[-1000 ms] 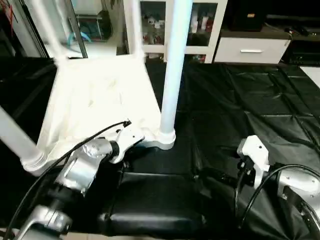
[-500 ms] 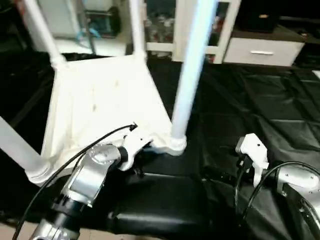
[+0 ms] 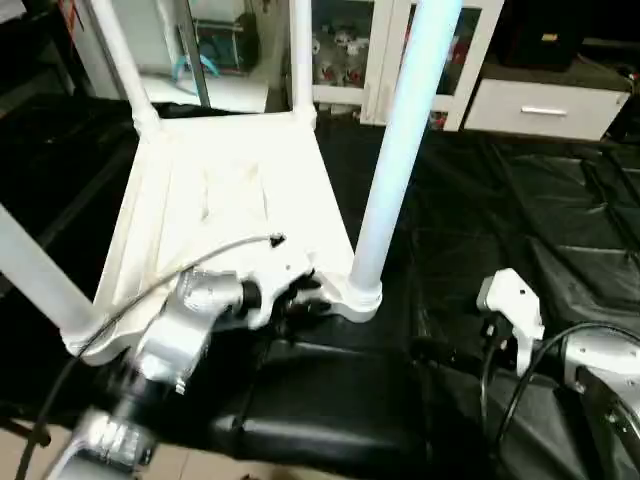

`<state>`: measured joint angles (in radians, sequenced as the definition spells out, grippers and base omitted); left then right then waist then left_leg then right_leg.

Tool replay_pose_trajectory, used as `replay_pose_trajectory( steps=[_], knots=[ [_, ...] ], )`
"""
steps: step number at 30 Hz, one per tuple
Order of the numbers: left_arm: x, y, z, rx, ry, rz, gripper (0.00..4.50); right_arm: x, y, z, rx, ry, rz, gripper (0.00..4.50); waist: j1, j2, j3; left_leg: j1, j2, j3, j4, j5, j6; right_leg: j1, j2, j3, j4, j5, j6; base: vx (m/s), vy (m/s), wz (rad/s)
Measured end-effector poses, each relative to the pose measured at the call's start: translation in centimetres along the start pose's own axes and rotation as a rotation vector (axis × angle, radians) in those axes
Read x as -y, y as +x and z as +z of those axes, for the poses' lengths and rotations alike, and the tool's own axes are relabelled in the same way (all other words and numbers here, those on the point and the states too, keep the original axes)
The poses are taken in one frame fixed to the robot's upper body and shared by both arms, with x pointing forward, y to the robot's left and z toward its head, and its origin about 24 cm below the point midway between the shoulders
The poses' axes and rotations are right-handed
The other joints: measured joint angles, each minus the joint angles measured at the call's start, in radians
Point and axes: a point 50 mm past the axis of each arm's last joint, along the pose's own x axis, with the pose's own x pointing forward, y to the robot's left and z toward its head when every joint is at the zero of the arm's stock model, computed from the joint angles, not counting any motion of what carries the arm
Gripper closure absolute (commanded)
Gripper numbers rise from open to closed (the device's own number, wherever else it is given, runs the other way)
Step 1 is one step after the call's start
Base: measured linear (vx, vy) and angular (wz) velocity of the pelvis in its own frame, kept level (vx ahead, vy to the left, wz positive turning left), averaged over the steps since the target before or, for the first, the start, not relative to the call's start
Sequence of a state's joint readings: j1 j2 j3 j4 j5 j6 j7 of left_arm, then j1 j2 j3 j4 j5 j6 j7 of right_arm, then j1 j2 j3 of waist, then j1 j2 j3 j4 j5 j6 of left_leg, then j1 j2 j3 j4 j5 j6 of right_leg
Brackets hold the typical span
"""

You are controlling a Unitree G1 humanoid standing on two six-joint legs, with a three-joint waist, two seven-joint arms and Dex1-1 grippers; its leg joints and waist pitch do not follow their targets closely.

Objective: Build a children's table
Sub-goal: Rotate table base

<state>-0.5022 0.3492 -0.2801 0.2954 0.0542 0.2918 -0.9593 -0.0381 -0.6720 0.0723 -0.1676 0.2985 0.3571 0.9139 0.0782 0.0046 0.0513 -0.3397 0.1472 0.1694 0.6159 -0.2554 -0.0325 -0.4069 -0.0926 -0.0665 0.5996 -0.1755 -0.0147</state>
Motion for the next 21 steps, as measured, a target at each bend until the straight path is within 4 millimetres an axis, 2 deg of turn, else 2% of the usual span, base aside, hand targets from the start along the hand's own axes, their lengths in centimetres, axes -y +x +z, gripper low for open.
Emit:
replay_pose_trajectory(
  steps=[6,15,21],
  knots=[
    [-1.5,-0.3,-0.1,-0.021,-0.003,-0.068,2.59,-0.3,-0.3,-0.3,-0.02,0.0,0.016,0.61,0.004,0.0,0.0,0.0,0.0,0.0,0.001,0.0,-0.001,0.0,0.0,0.0,0.001,0.0,0.0,0.0,0.0,0.0],
    [-0.9,-0.1,-1.0,-0.026,-0.072,-0.211,2.59,-0.3,-0.5,-0.5,-0.034,0.002,0.024,0.61,0.01,0.0,0.0,0.001,0.001,0.001,0.001,0.001,-0.001,0.0,0.0,0.0,0.002,0.0,0.0,0.0,0.0,0.0],
    [-1.0,0.1,-1.7,-0.043,-0.062,-0.188,2.59,-0.3,-0.6,-0.6,-0.048,-0.007,0.023,0.61,0.01,0.0,0.0,0.001,0.001,0.001,0.002,0.001,-0.001,0.0,0.0,0.0,0.003,0.0,0.0,0.0,0.0,0.0]
  ],
)
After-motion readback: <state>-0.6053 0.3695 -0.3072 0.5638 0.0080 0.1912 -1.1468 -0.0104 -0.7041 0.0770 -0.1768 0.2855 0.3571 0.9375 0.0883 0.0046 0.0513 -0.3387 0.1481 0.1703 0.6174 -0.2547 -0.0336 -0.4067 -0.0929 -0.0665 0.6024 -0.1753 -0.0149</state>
